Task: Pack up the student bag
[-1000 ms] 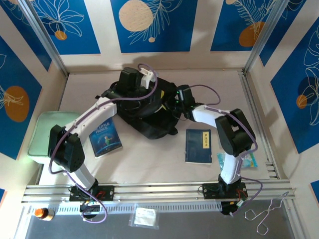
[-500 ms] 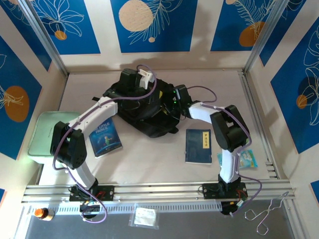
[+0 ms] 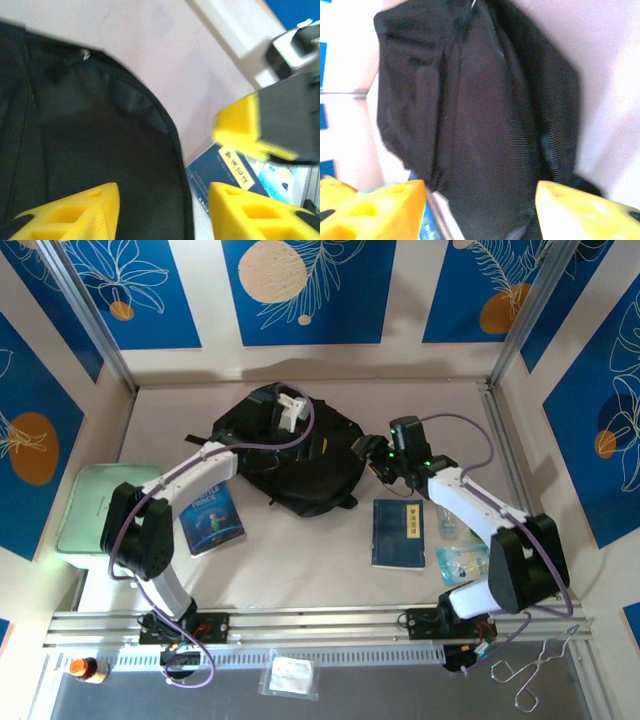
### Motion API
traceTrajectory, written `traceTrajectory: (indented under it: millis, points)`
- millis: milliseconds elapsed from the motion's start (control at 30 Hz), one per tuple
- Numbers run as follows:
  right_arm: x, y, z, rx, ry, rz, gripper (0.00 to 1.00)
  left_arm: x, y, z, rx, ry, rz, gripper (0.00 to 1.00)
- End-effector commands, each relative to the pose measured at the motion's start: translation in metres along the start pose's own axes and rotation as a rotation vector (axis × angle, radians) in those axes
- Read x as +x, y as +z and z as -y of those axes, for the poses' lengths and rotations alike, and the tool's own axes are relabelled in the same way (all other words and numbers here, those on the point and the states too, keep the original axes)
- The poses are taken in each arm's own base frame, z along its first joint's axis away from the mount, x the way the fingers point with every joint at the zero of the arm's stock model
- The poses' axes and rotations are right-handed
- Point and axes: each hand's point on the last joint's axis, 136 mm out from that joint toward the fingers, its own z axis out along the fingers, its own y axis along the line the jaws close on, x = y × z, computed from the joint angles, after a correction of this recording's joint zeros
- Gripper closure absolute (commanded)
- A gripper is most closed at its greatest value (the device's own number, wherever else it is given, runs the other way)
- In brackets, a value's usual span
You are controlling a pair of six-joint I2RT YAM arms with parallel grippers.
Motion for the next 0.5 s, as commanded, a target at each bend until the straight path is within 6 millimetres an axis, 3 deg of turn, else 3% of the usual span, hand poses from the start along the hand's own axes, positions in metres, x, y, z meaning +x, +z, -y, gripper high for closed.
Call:
traceTrajectory:
  millis: [0,200,467]
  points:
    - [-0.013,-0.020,0.049,0.194,-0.075,0.079,0.35,0.008,-0.012,-0.015,-0.072,-0.047,0.017,0.44]
    - [-0.013,-0.027,0.084,0.241,-0.006,0.057,0.31,0.053,-0.010,-0.078,-0.319,-0.230,-0.059,0.37]
    - [-0.002,-0.022,0.101,0.276,0.049,0.020,0.31,0.092,-0.011,-0.145,-0.579,-0.377,-0.212,0.37]
